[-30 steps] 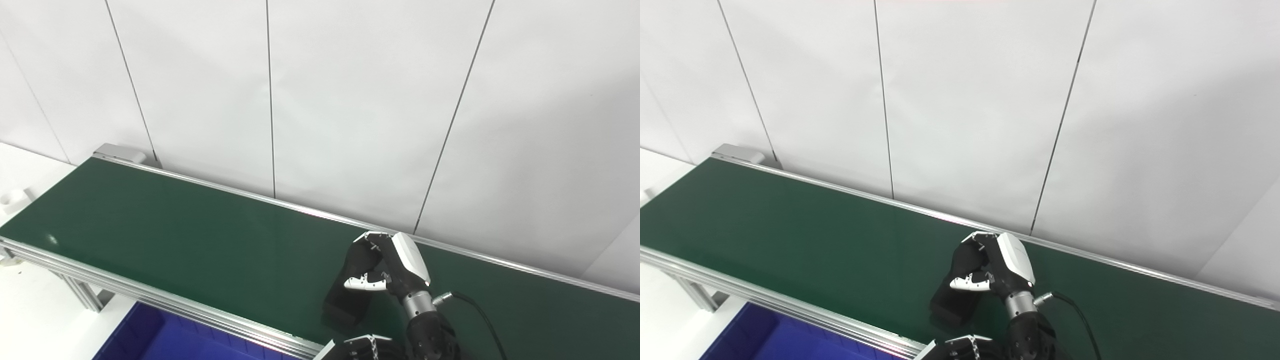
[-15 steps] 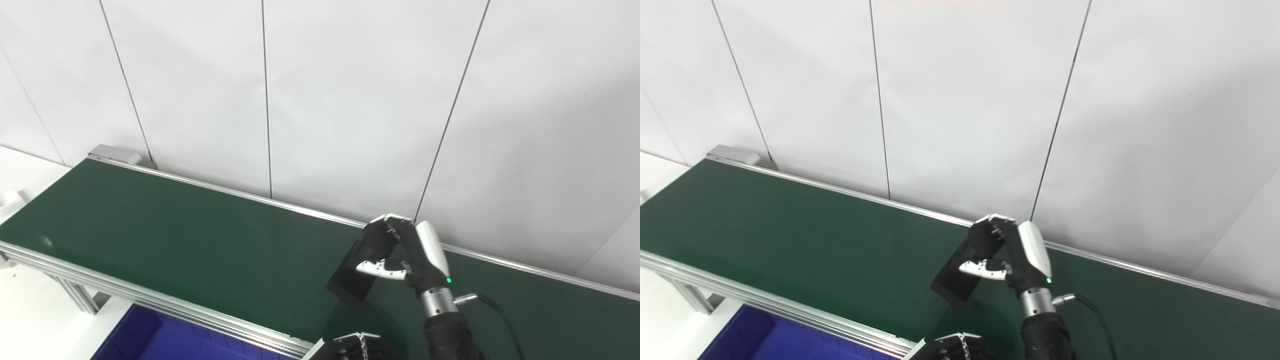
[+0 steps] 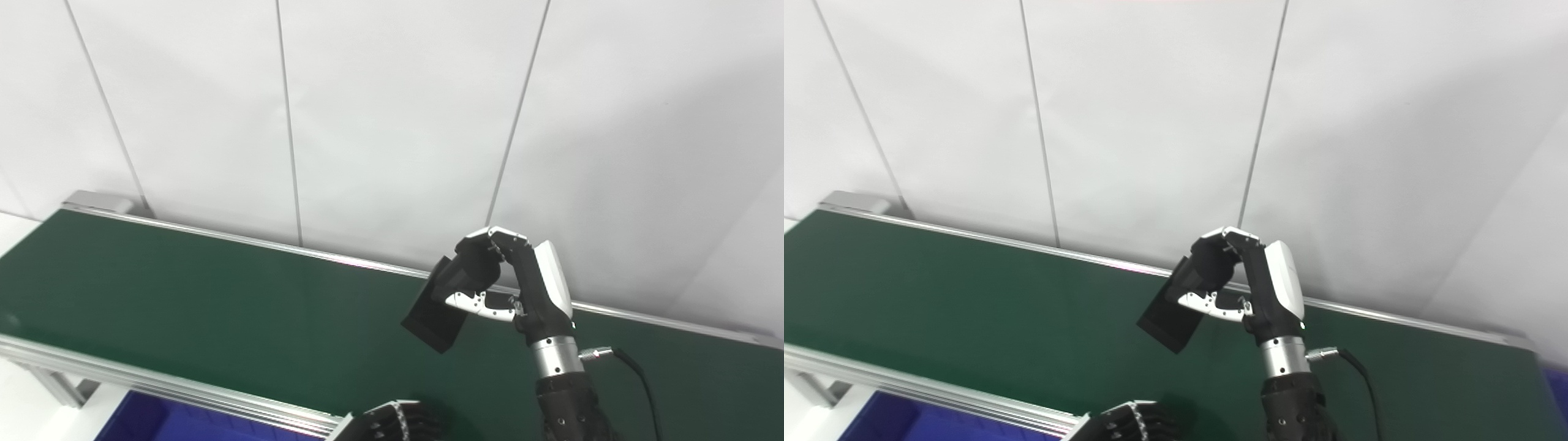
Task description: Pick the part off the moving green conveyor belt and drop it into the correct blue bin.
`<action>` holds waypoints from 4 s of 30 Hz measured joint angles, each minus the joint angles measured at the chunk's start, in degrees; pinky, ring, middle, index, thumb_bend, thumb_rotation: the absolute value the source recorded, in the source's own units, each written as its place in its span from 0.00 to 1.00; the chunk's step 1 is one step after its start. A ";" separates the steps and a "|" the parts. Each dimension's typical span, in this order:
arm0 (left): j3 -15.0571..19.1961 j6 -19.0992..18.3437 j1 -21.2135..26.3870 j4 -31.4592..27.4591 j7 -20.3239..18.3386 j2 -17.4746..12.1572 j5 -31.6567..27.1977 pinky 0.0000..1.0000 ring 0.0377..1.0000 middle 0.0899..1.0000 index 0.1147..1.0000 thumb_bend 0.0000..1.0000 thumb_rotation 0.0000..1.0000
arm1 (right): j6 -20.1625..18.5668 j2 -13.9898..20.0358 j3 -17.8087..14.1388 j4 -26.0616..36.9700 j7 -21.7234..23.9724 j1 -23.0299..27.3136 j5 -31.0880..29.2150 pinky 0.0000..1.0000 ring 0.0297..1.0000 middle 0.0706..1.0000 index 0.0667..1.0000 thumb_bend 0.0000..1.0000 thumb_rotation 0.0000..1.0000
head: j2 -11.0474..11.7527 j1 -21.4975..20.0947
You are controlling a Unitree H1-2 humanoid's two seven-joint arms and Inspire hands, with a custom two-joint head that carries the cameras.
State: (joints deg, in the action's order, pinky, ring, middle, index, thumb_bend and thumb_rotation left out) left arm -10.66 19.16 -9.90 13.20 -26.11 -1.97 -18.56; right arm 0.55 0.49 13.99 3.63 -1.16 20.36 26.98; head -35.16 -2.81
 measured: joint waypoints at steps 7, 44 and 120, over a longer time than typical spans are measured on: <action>1.29 -2.46 -0.34 -2.27 -1.14 -1.96 -2.02 0.75 0.73 0.72 0.70 0.98 0.07 | -6.41 0.30 -3.32 8.78 1.63 -1.37 -0.08 0.38 0.42 0.47 0.46 0.52 0.00 | -3.34 -4.48; 5.37 -11.79 -1.15 -12.90 -2.17 -5.33 -5.92 0.74 0.72 0.71 0.68 1.00 0.07 | -16.96 -0.18 -10.25 41.77 5.61 -21.85 4.30 0.41 0.43 0.47 0.45 0.52 0.00 | -14.85 -14.85; 8.97 -20.65 -1.76 -22.07 -3.00 -8.03 -10.88 0.69 0.69 0.70 0.67 0.99 0.06 | 2.55 -3.68 -17.74 2.42 -18.88 -48.20 -3.84 0.39 0.42 0.47 0.46 0.52 0.00 | -21.97 -25.14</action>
State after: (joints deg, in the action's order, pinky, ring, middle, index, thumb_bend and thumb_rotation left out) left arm -1.69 -1.49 -11.66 -8.87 -29.11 -10.00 -29.44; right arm 3.10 -3.19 -3.75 6.05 -20.04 -27.84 23.14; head -57.13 -27.95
